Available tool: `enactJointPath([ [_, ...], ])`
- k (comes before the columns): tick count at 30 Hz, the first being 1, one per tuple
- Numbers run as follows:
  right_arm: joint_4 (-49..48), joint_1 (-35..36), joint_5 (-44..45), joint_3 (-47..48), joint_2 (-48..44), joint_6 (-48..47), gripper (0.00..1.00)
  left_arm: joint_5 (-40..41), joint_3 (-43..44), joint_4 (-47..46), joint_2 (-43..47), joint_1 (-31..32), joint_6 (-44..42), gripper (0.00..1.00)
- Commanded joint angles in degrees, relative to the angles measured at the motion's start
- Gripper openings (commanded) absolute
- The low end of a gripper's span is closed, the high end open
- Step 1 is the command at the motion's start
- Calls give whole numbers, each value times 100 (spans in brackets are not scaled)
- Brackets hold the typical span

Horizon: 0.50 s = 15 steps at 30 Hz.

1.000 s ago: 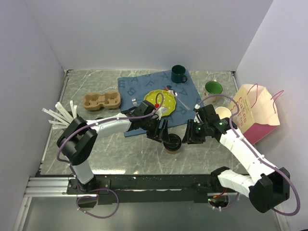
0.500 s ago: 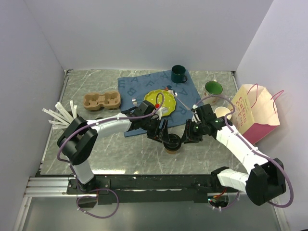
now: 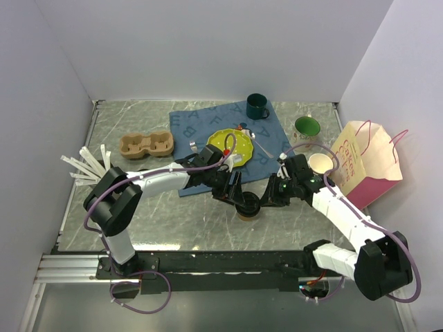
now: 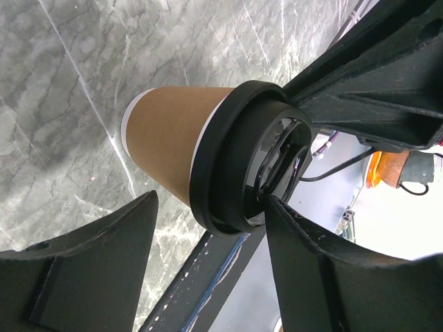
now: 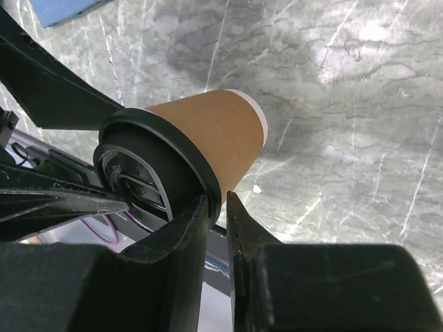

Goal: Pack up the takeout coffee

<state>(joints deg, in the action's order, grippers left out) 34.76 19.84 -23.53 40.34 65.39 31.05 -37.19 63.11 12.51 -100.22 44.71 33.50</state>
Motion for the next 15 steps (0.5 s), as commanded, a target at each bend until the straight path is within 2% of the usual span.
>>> enactJointPath([
  [1, 372, 20, 754, -194, 1, -90, 24, 739, -106, 295, -173, 12, -256, 67],
  [6, 751, 12, 657, 701, -272, -274, 28, 801, -150, 392, -120, 20, -343, 67],
  [12, 725, -50, 534, 1072, 96, -731, 30, 740, -203, 454, -181, 3, -458, 67],
  [15, 593, -85, 184, 1108, 298, -1029, 31, 731, -177, 524, -225, 12, -528, 67],
])
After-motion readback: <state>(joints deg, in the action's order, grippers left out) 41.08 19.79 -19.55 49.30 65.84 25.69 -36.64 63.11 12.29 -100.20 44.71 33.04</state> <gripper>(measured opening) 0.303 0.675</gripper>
